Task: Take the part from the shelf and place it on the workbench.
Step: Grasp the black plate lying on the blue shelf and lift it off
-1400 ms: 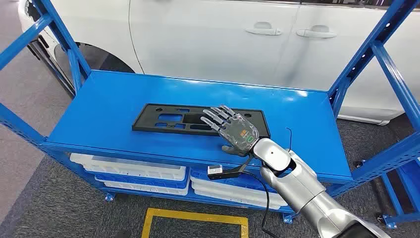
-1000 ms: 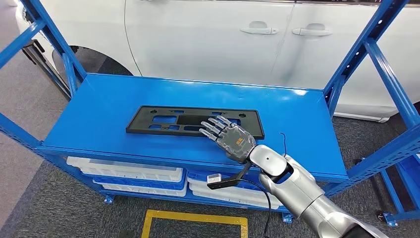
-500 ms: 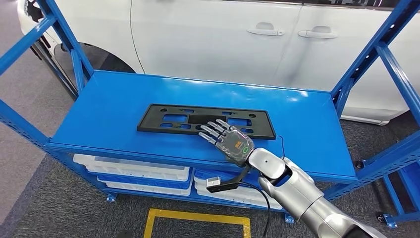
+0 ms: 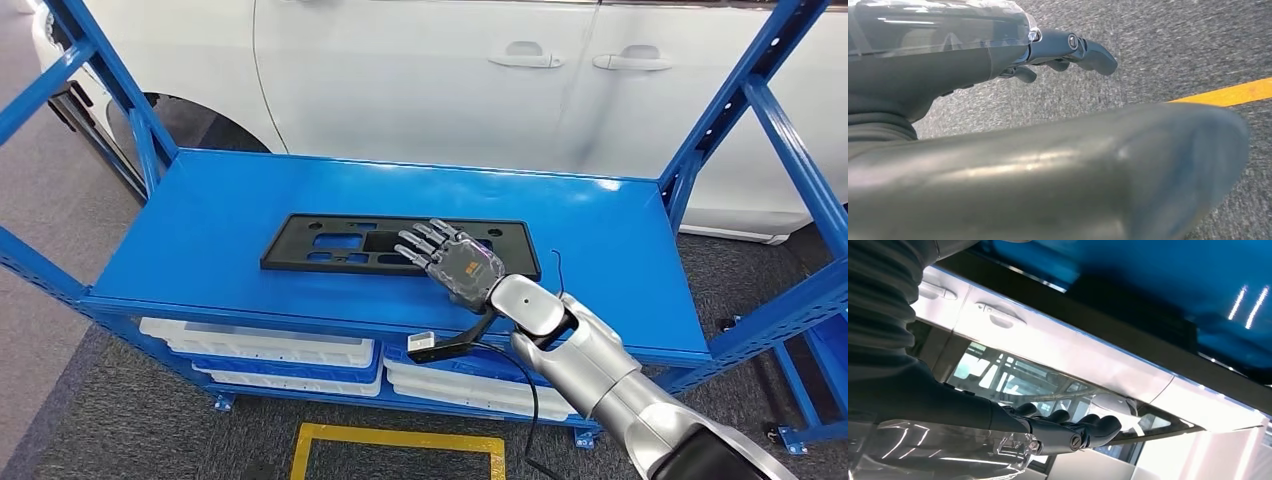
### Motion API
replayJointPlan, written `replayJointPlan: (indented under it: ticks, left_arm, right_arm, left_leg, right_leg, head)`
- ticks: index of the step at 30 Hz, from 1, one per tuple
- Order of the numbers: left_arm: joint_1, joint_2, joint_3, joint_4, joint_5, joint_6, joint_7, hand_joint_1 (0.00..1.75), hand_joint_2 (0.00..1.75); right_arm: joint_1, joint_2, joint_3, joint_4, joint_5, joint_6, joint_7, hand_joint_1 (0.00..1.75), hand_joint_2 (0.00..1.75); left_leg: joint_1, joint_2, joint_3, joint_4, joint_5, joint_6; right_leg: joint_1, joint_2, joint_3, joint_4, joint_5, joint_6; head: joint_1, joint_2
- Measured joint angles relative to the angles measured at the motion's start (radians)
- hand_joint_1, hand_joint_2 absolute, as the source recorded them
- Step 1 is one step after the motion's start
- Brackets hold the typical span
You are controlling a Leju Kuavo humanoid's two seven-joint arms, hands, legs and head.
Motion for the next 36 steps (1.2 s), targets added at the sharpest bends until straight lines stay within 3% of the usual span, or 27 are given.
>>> replayJointPlan:
  ticks: [2,6,8,10,11,12,13,15,17,19,22,25,26,27,28,31,33,36]
  left_arm:
    - [-0.001,-0.002,0.0,0.001,0.0,-0.001,0.001,0.0,0.0]
    - [-0.001,-0.005,0.0,0.001,0.0,-0.001,0.001,0.0,0.0]
    - [-0.003,-0.006,0.0,0.001,0.0,-0.001,0.0,0.0,0.0]
    - [-0.003,-0.007,-0.001,0.001,0.0,-0.002,-0.001,0.0,0.0]
    - [-0.003,-0.007,0.0,0.001,0.0,-0.002,-0.001,0.0,0.0]
    - [-0.003,-0.007,0.0,0.001,0.0,-0.002,-0.001,0.0,0.0]
    - [-0.003,-0.007,0.0,0.001,0.0,-0.003,-0.001,0.0,0.0]
    - [-0.005,-0.008,-0.001,0.001,0.0,-0.004,-0.001,0.0,0.0]
    - [-0.007,-0.01,-0.001,0.001,-0.003,-0.006,-0.001,0.0,0.0]
    - [-0.008,-0.011,-0.002,0.001,-0.008,-0.009,0.0,0.0,0.0]
    - [-0.012,-0.011,-0.007,0.001,-0.013,-0.01,0.002,0.0,0.0]
    - [-0.016,-0.011,-0.011,0.001,-0.017,-0.01,0.003,0.0,0.0]
    - [-0.017,-0.011,-0.012,0.001,-0.017,-0.01,0.003,0.0,0.0]
    - [-0.017,-0.011,-0.014,0.001,-0.017,-0.01,0.003,0.0,0.0]
    - [-0.017,-0.011,-0.015,0.001,-0.017,-0.01,0.003,0.0,0.0]
    - [-0.023,-0.011,-0.019,0.001,-0.018,-0.01,0.003,0.0,0.0]
    - [-0.027,-0.011,-0.022,0.001,-0.018,-0.01,0.003,0.0,0.0]
    - [-0.028,-0.011,-0.024,0.001,-0.02,-0.01,0.005,0.0,0.0]
  right_arm:
    - [-0.02,0.021,0.006,0.046,-0.002,-0.003,0.0,0.0,1.75]
    - [-0.06,0.06,0.019,0.163,-0.014,-0.015,-0.014,0.0,1.75]
    - [-0.076,0.072,0.024,0.212,-0.02,-0.022,-0.019,0.0,1.75]
    - [-0.084,0.082,0.031,0.253,-0.023,-0.025,-0.023,0.0,1.75]
    - [-0.086,0.087,0.033,0.268,-0.024,-0.027,-0.024,0.0,1.75]
    - [-0.09,0.091,0.036,0.281,-0.025,-0.029,-0.025,0.0,1.75]
    - [-0.095,0.094,0.038,0.293,-0.025,-0.031,-0.026,0.0,1.75]
    - [-0.109,0.1,0.042,0.31,-0.026,-0.031,-0.026,0.0,1.75]
    - [-0.122,0.108,0.046,0.325,-0.024,-0.025,-0.024,0.0,1.75]
    - [-0.138,0.119,0.051,0.345,-0.022,-0.01,-0.015,0.0,1.75]
    - [-0.16,0.138,0.055,0.378,-0.021,0.012,0.003,0.0,1.75]
    - [-0.173,0.159,0.061,0.412,-0.021,0.022,0.015,0.0,1.75]
    - [-0.178,0.166,0.063,0.425,-0.021,0.025,0.02,0.0,1.75]
    - [-0.183,0.171,0.064,0.437,-0.021,0.029,0.026,0.0,1.75]
    - [-0.19,0.178,0.066,0.449,-0.022,0.034,0.035,0.0,1.75]
    - [-0.215,0.191,0.068,0.488,-0.026,0.056,0.081,0.0,1.75]
    - [-0.233,0.193,0.068,0.517,-0.029,0.071,0.115,0.0,1.75]
    - [-0.254,0.192,0.063,0.554,-0.034,0.085,0.146,0.0,1.75]
  left_leg:
    - [-0.001,0.0,0.034,-0.074,0.02,0.01]
    - [-0.003,-0.003,0.037,-0.085,0.024,0.038]
    - [-0.001,-0.003,0.037,-0.089,0.028,0.047]
    - [-0.001,-0.004,0.036,-0.089,0.027,0.051]
    - [-0.002,-0.004,0.037,-0.089,0.027,0.051]
    - [-0.002,-0.005,0.037,-0.088,0.027,0.051]
    - [-0.003,-0.005,0.039,-0.088,0.026,0.051]
    - [-0.005,-0.007,0.041,-0.087,0.024,0.048]
    - [-0.009,-0.007,0.04,-0.086,0.023,0.042]
    - [-0.009,-0.005,0.04,-0.089,0.023,0.03]
    - [-0.009,-0.003,0.037,-0.076,0.008,0.014]
    - [-0.005,-0.002,-0.037,0.088,-0.077,0.003]
    - [-0.004,-0.002,-0.066,0.147,-0.097,0.001]
    - [-0.004,-0.002,-0.079,0.174,-0.096,0.0]
    - [-0.004,-0.002,-0.074,0.16,-0.076,0.0]
    - [-0.006,-0.001,0.012,-0.024,0.013,0.008]
    - [-0.008,-0.002,0.038,-0.084,0.026,0.019]
    - [-0.008,-0.003,0.039,-0.091,0.03,0.038]
  right_leg:
    - [0.004,0.003,-0.004,0.007,-0.003,0.01]
    - [0.0,0.003,-0.012,0.021,-0.014,0.031]
    - [-0.003,0.003,-0.053,0.11,-0.065,0.038]
    - [-0.004,0.004,-0.121,0.25,-0.124,0.042]
    - [-0.004,0.004,-0.143,0.293,-0.132,0.043]
    - [-0.004,0.004,-0.147,0.299,-0.121,0.041]
    - [-0.004,0.004,-0.131,0.262,-0.092,0.038]
    - [0.0,0.004,-0.062,0.118,-0.024,0.025]
    - [0.006,0.003,-0.018,0.021,0.005,0.015]
    - [0.009,0.004,-0.015,0.007,0.005,0.009]
    - [0.002,0.005,-0.005,-0.011,0.014,-0.004]
    - [-0.001,0.003,-0.001,-0.016,0.016,-0.011]
    - [0.0,0.004,-0.001,-0.014,0.015,-0.012]
    - [0.001,0.004,-0.001,-0.013,0.013,-0.012]
    - [0.001,0.004,0.0,-0.01,0.012,-0.012]
    - [0.004,0.006,0.0,-0.001,0.005,-0.005]
    - [0.008,0.006,-0.004,0.002,0.004,0.004]
    - [0.008,0.005,-0.008,0.007,-0.001,0.02]
  head:
    - [0.0,0.0]
    - [0.0,0.0]
    - [0.0,0.0]
    - [0.0,0.0]
    - [0.0,0.0]
    - [0.0,0.0]
    - [0.0,0.0]
    - [0.0,0.0]
    - [0.0,0.0]
    - [0.0,0.0]
    - [0.0,0.0]
    - [0.0,0.0]
    - [0.0,0.0]
    - [0.0,0.0]
    - [0.0,0.0]
    - [0.0,0.0]
    - [0.0,0.0]
    - [0.0,0.0]
